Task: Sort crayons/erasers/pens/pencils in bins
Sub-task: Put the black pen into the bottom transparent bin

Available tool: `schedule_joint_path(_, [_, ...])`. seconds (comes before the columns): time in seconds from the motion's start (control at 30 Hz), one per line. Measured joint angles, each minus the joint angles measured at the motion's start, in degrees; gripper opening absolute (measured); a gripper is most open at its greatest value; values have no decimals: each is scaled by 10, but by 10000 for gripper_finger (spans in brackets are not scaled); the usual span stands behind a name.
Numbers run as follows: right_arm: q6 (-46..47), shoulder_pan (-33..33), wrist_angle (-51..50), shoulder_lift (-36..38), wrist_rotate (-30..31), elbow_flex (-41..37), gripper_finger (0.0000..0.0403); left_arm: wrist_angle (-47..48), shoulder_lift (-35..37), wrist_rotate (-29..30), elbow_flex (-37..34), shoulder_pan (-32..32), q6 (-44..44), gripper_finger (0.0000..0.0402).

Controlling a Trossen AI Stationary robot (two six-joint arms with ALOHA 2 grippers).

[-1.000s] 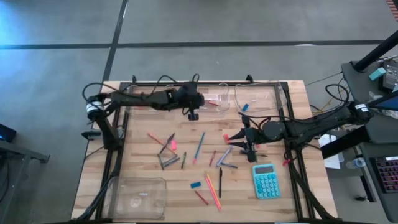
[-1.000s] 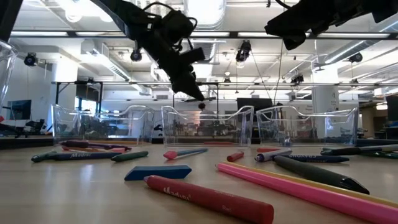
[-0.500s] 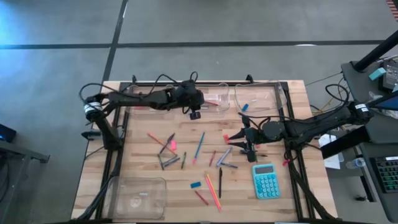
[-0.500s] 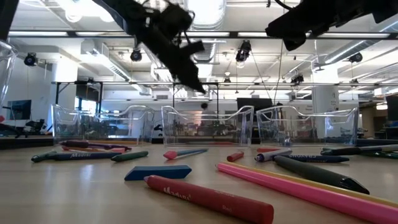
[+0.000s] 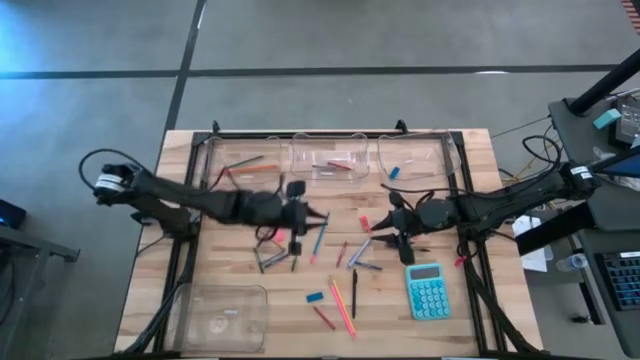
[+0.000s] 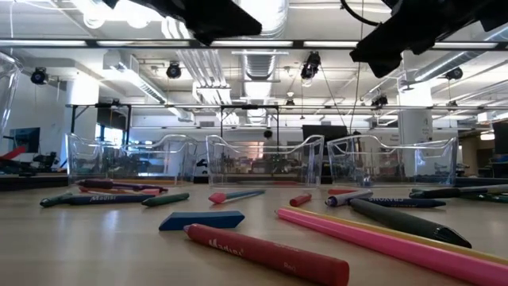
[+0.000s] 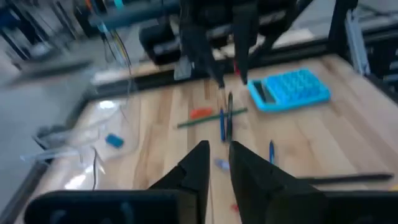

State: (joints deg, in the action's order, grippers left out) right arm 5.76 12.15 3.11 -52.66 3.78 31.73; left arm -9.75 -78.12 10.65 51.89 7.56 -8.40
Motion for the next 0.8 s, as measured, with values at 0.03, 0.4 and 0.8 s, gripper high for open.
schedule_joint_path(0.03, [0,1,-2,0,-5,0,107,-20,7,19,-15,14,0,41])
schedule_joint_path(0.4, [101,6,-179,0,-9,6,137,-53,52,74,-65,42,6,31])
schedule_joint_path(0.8, [307,6,-396,0,-8,0,128,-52,47,73,-66,42,7,31])
